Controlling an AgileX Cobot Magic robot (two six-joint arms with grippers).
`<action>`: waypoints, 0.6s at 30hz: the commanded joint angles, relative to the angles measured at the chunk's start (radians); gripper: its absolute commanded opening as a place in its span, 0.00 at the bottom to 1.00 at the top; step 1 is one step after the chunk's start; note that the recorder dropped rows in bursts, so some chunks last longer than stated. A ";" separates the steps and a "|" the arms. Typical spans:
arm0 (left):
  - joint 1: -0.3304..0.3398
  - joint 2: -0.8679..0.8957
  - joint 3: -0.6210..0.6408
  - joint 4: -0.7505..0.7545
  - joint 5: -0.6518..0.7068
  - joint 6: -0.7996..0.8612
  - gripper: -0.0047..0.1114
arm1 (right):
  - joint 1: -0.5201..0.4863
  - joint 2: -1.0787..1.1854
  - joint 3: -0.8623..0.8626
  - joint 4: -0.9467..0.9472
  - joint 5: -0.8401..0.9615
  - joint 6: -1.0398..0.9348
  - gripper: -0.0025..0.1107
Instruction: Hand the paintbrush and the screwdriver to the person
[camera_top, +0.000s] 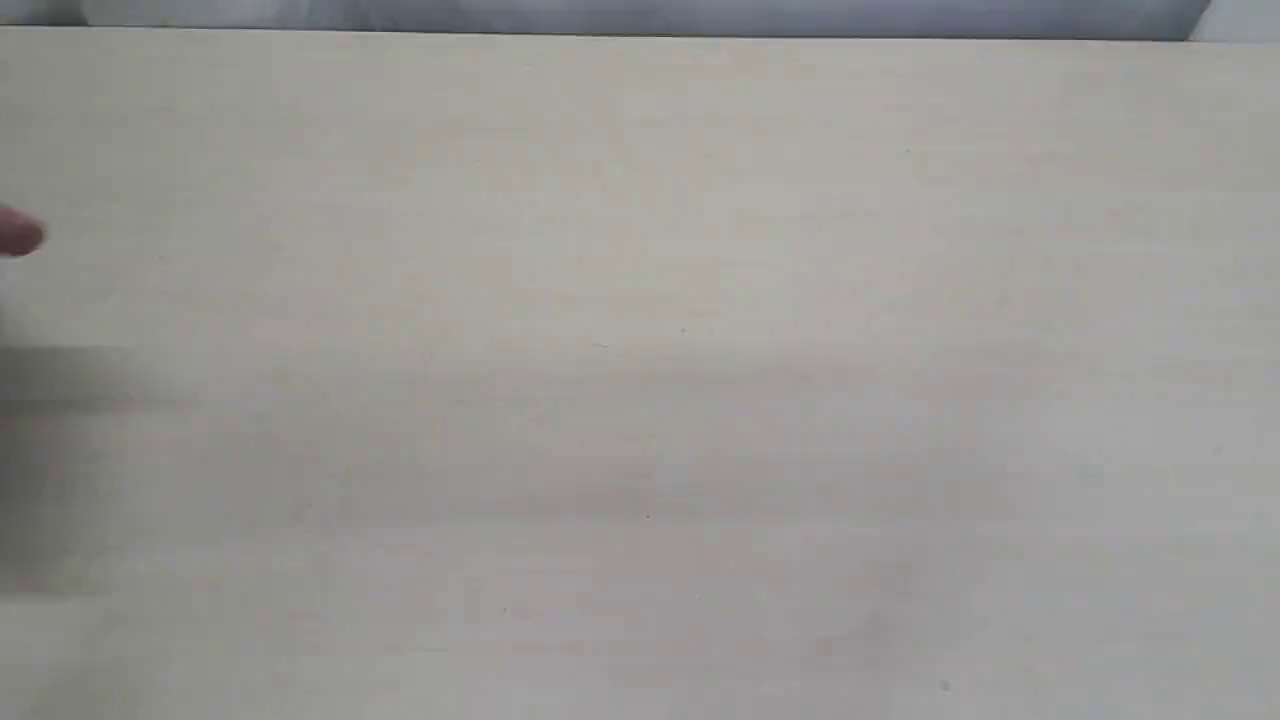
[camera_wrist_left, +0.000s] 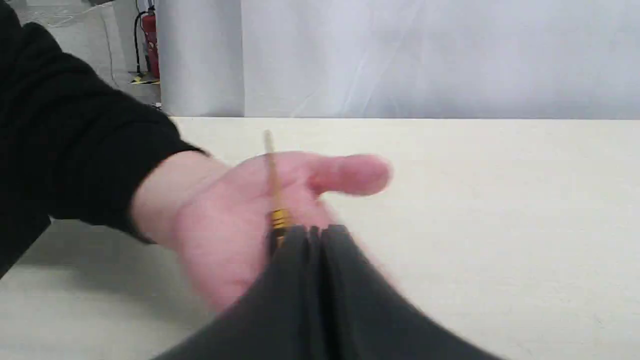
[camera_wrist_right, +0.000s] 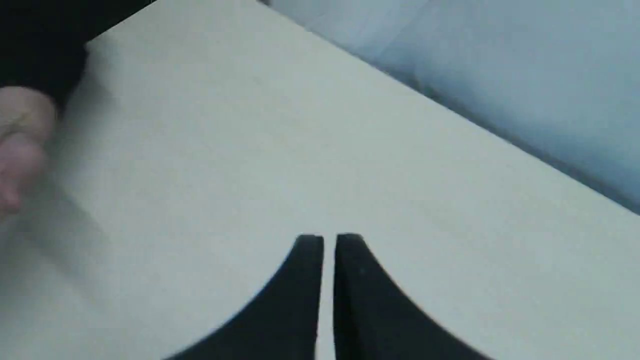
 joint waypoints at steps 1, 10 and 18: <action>-0.006 -0.002 0.002 -0.004 -0.008 -0.002 0.04 | -0.064 -0.155 0.130 -0.035 -0.013 -0.011 0.06; -0.006 -0.002 0.002 -0.002 -0.012 -0.002 0.04 | -0.139 -0.562 0.459 -0.029 -0.037 -0.015 0.06; -0.006 -0.002 0.002 -0.002 -0.012 -0.002 0.04 | -0.139 -0.801 0.498 -0.029 0.035 -0.015 0.06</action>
